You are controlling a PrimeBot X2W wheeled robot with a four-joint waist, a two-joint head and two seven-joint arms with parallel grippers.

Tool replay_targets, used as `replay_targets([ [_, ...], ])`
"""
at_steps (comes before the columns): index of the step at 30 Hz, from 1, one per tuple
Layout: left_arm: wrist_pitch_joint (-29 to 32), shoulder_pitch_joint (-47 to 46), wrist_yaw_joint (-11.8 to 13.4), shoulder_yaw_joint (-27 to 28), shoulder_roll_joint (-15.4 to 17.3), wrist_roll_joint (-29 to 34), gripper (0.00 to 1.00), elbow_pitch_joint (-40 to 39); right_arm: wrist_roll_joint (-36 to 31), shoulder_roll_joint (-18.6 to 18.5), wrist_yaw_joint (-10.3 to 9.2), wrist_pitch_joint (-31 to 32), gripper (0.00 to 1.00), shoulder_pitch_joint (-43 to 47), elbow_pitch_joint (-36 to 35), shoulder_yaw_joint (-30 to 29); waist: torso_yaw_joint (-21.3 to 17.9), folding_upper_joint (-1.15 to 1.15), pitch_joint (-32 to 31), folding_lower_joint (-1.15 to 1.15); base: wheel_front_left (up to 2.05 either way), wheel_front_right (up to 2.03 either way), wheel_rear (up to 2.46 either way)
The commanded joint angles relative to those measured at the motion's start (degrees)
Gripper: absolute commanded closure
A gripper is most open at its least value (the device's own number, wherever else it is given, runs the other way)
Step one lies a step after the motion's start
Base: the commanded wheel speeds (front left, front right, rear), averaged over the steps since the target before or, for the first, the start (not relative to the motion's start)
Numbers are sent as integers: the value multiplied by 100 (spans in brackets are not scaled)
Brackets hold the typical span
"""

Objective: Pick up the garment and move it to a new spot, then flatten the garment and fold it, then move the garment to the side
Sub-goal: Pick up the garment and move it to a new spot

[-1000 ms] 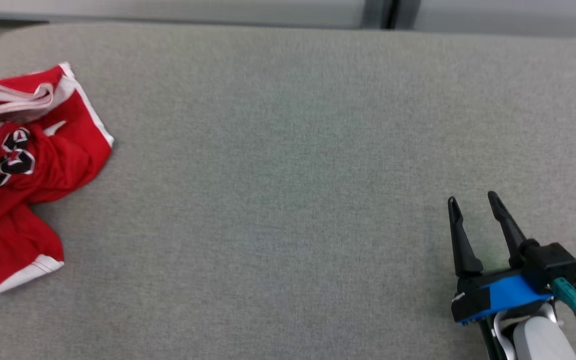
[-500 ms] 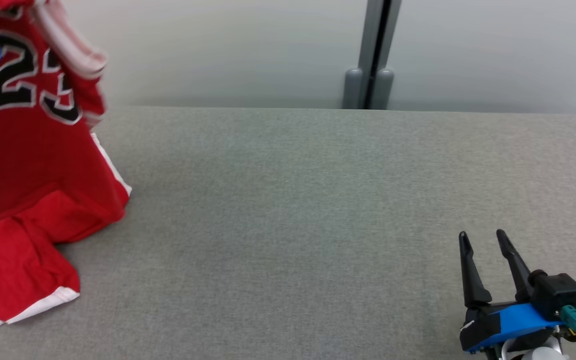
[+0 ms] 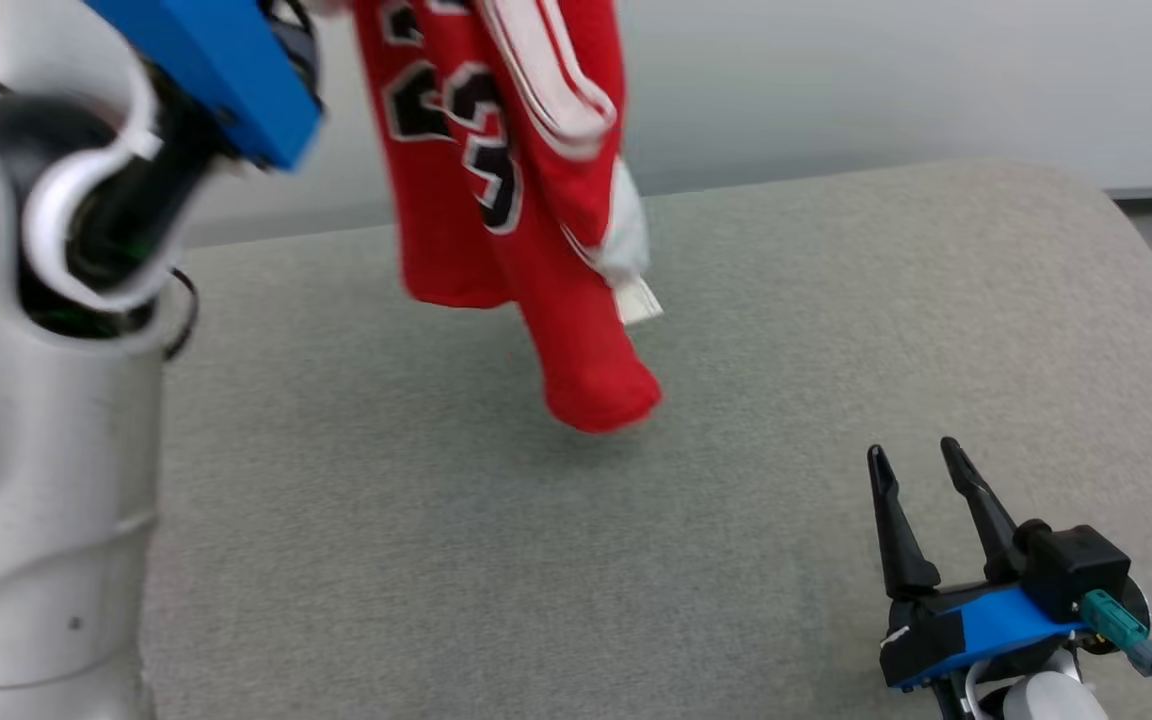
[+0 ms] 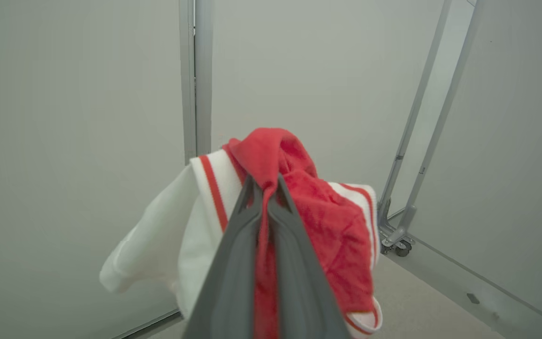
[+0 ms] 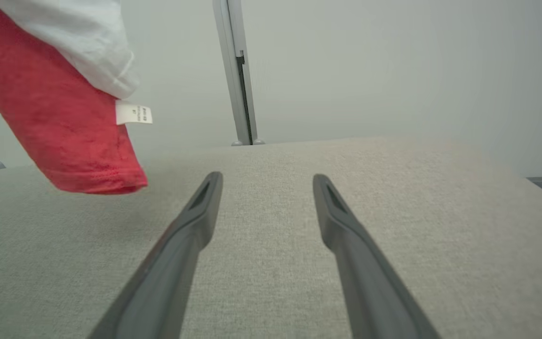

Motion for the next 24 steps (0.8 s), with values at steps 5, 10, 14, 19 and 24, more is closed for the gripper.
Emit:
replay_targets([
  [5, -499, 808, -62, -394, -173, 185, 100, 256, 169, -30, 1, -20, 0, -105, 31, 111, -336, 0, 98, 0, 0, 0, 0],
  [10, -1347, 1564, -95, -930, -221, 714, 100, 952, 217, -26, 2, -19, 0, -171, 2, 139, -533, 0, 246, 0, 0, 0, 0],
  [14, -1991, 2094, -36, -1218, -421, 972, 58, 1708, 160, -28, 1, -19, 0, -146, 29, 138, -629, 0, 285, 0, 0, 0, 0],
  [19, -2796, 2579, -8, -1488, -490, 1324, 0, 2613, 177, -28, 1, -20, 0, -108, 67, 188, -696, 0, 256, 0, 0, 0, 0],
  [24, -3481, 2821, 50, -1320, -627, 1138, 0, 2956, 110, -27, 1, -19, 0, -16, 32, 48, -579, 0, 110, 0, 0, 0, 0],
])
